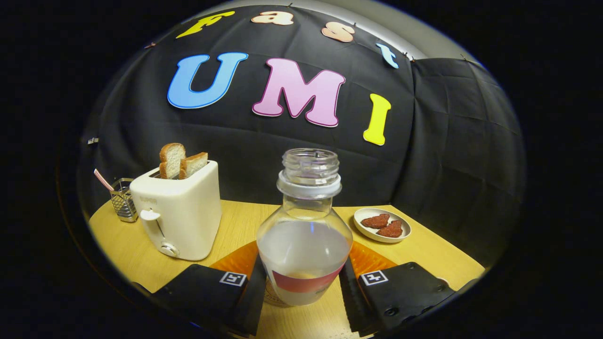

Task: Take the bottle from table, then pour the juice into the cup, finally place the bottle on the coaster

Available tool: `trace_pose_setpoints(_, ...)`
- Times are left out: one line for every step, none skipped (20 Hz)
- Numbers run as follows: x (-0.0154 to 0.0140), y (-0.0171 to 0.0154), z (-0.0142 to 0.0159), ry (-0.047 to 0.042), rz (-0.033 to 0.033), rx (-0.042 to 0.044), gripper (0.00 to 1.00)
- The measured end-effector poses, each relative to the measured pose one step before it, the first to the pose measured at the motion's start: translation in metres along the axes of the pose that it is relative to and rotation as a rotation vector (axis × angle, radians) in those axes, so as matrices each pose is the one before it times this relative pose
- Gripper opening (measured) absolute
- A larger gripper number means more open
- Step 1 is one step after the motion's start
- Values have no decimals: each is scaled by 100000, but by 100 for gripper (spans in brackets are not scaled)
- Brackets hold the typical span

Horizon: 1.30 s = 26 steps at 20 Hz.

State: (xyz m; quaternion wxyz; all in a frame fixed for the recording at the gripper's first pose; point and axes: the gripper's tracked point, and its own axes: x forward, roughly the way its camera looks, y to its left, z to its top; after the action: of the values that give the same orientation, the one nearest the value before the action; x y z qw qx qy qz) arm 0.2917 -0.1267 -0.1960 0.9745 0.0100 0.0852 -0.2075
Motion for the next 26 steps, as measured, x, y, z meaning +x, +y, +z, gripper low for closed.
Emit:
trace_pose_setpoints(740, 271, -582, 1373, 24, 1219, 73)
trace_pose_setpoints(687, 51, -881, 2070, -278, 1254, 73)
trace_pose_setpoints(511, 227, -810, 2245, 205, 1598, 73)
trace_pose_setpoints(410, 223, -525, 1428, 221, 1145, 73)
trace_pose_setpoints(216, 188, -280, 611, 281, 569, 73)
trace_pose_setpoints(424, 142, 248, -1143, 571, 185, 73)
trace_pose_setpoints(31, 39, 144, -196, 85, 586, 73)
trace_pose_setpoints(118, -8, -226, 1358, 295, 2025, 73)
trace_pose_setpoints(-67, -188, -134, 1000, -449, 1869, 73)
trace_pose_setpoints(0, -209, -75, 870, -299, 1822, 74)
trace_pose_setpoints(-36, -79, 95, 337, 55, 1296, 75)
trace_pose_setpoints(10, -2, -45, 327, 54, 298, 76)
trace_pose_setpoints(59, 43, -22, -50, 5, -269, 77)
trace_pose_setpoints(-57, 0, -53, -65, -432, -856, 77)
trace_pose_setpoints(-245, 104, -68, 773, 495, -373, 79)
trace_pose_setpoints(-221, 190, -60, 943, 662, 401, 79)
trace_pose_setpoints(-461, 76, -15, 1014, 408, 874, 84)
trace_pose_setpoints(-340, -20, 26, 874, -54, 276, 91)
trace_pose_setpoints(-772, 35, -17, 1341, 506, 550, 100)
trace_pose_setpoints(-721, 259, 6, 837, 1467, 545, 100)
trace_pose_setpoints(-690, 141, 92, 303, 668, -372, 99)
trace_pose_setpoints(-1051, -86, 119, -17, 43, -824, 99)
trace_pose_setpoints(-1138, -240, -14, 449, -721, -790, 99)
trace_pose_setpoints(-1020, -260, -153, 832, -936, -135, 99)
trace_pose_setpoints(-1143, -299, -84, 998, -988, 568, 99)
trace_pose_setpoints(-1321, -255, 131, 247, -530, 947, 99)
